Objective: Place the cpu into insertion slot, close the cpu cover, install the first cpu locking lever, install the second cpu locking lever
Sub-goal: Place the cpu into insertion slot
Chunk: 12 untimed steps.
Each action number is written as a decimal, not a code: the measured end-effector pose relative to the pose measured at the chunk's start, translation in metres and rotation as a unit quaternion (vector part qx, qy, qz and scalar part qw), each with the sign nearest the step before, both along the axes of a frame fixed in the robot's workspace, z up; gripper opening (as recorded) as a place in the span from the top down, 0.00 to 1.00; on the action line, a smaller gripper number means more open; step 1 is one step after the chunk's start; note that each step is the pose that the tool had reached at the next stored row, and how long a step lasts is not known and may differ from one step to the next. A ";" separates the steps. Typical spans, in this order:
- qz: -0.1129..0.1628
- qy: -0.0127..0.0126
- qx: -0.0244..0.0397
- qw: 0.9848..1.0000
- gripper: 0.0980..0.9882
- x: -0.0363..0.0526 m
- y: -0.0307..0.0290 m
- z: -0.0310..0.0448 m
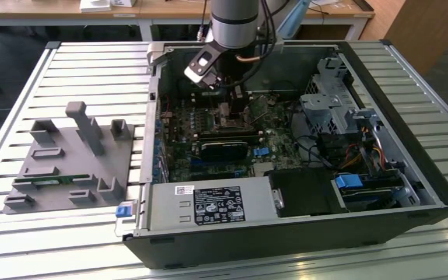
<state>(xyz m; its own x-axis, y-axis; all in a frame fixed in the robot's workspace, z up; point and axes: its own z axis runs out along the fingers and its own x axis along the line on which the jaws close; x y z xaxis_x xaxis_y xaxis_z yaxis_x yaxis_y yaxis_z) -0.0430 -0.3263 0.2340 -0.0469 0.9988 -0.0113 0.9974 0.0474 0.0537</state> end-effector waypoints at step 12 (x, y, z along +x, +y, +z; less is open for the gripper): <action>-0.003 0.000 0.000 1.000 0.50 0.0044 0.0033 -0.0130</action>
<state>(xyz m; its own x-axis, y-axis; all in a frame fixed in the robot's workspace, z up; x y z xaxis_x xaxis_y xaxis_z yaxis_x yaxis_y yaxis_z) -0.0386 -0.3229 0.2210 -0.0405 0.9991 -0.0113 0.9977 0.0411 0.0537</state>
